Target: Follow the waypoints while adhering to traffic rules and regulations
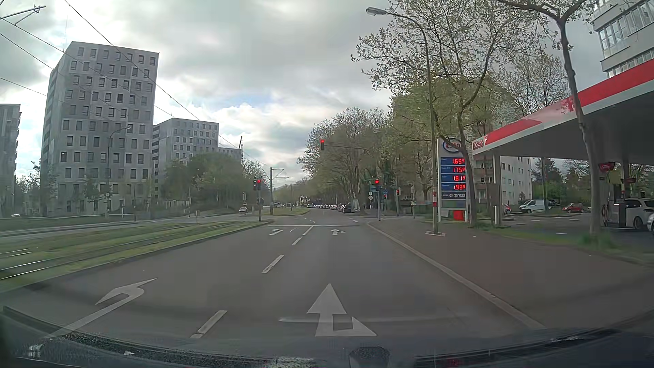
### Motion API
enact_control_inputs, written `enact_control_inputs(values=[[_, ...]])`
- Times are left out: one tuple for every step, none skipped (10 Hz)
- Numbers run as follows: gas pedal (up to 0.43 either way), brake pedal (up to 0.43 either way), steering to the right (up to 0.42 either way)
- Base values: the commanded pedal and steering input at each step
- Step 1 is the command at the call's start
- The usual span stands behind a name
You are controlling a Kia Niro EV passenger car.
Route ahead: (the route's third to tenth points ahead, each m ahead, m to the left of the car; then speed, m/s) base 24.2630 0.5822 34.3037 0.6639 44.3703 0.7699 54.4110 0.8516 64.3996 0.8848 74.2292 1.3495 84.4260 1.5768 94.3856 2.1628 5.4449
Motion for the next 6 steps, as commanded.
enact_control_inputs(values=[[0.0, 0.0, -0.004], [0.0, 0.0, -0.004], [0.0, 0.0, -0.004], [0.0, 0.0, -0.004], [0.0, 0.0, -0.004], [0.0, 0.0, -0.004]])
